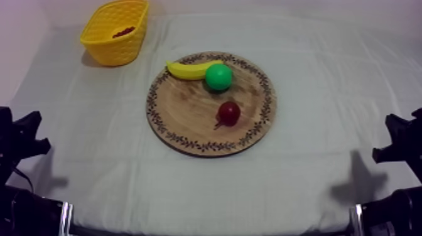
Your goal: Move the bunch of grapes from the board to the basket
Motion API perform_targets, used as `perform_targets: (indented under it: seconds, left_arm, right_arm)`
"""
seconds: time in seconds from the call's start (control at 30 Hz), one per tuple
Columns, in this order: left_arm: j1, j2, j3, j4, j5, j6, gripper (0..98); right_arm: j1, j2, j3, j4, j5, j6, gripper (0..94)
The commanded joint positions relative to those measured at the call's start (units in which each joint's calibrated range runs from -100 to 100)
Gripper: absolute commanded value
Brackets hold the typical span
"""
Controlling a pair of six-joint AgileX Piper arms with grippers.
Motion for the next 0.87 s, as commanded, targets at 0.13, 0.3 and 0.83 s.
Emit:
perform_targets:
  seconds: [0.13, 0.3, 0.83]
  left_arm:
    - [1.1, -1.4, 1.1, -3.67, -2.1, 8.5, 0.0]
    - [1.3, -1.5, 1.2, -4.21, -2.4, 9.9, 0.0]
    - [1.5, -1.5, 1.3, -4.36, -2.5, 10.4, 0.0]
  right_arm:
    - [0.0, 0.0, 0.0, 0.0, 0.0, 0.0, 0.3]
    - [0.1, 0.0, 0.0, 0.0, 0.0, 0.0, 0.3]
    - [0.1, 0.0, 0.0, 0.0, 0.0, 0.0, 0.3]
